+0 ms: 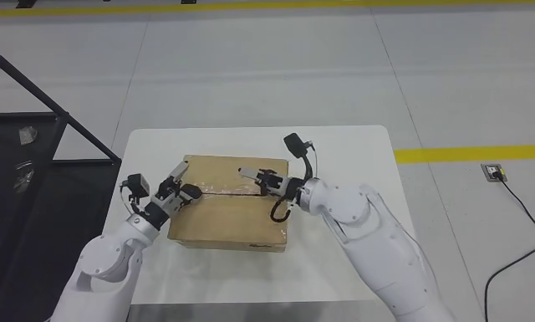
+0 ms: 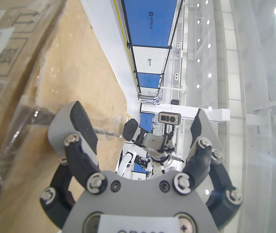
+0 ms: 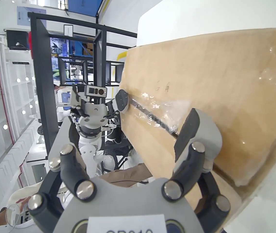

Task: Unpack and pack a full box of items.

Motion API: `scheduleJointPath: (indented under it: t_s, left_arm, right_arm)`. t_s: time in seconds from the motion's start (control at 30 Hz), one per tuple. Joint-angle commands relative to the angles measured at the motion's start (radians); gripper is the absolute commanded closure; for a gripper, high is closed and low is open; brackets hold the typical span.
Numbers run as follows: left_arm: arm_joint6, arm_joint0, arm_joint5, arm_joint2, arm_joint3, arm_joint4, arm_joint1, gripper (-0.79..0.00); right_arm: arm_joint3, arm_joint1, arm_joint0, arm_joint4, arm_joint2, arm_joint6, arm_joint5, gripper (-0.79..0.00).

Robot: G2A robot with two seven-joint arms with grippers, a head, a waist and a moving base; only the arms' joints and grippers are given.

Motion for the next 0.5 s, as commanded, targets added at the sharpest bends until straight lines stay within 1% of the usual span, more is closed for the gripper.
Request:
scheduleJointPath:
  t_s: [0.0, 0.1, 0.23, 0.33, 0.47]
  left_arm:
    - [0.002, 0.01, -0.018, -0.011, -0.006, -0.03, -0.001, -0.785]
    - [-0.012, 0.026, -0.039, -0.048, -0.009, -0.106, 0.0, -0.785]
    - [-0.008, 0.039, -0.04, -0.112, 0.015, -0.18, 0.004, -0.785]
    - [0.045, 0.032, -0.036, -0.145, 0.058, -0.173, 0.006, -0.785]
    - [0.07, 0.012, -0.016, -0.151, 0.123, -0.161, 0.008, -0.785]
  right_arm:
    - [-0.02, 0.001, -0.019, 0.024, 0.01, -0.011, -0.054, -0.785]
    - [0.004, -0.008, -0.005, 0.064, -0.009, -0.035, -0.098, -0.785]
    - [0.135, -0.036, 0.081, 0.128, -0.066, -0.053, -0.131, -0.785]
    - [0.267, -0.061, 0.164, 0.164, -0.115, -0.036, -0.122, -0.785]
    - [0.391, -0.087, 0.236, 0.192, -0.171, 0.035, -0.118, -0.785]
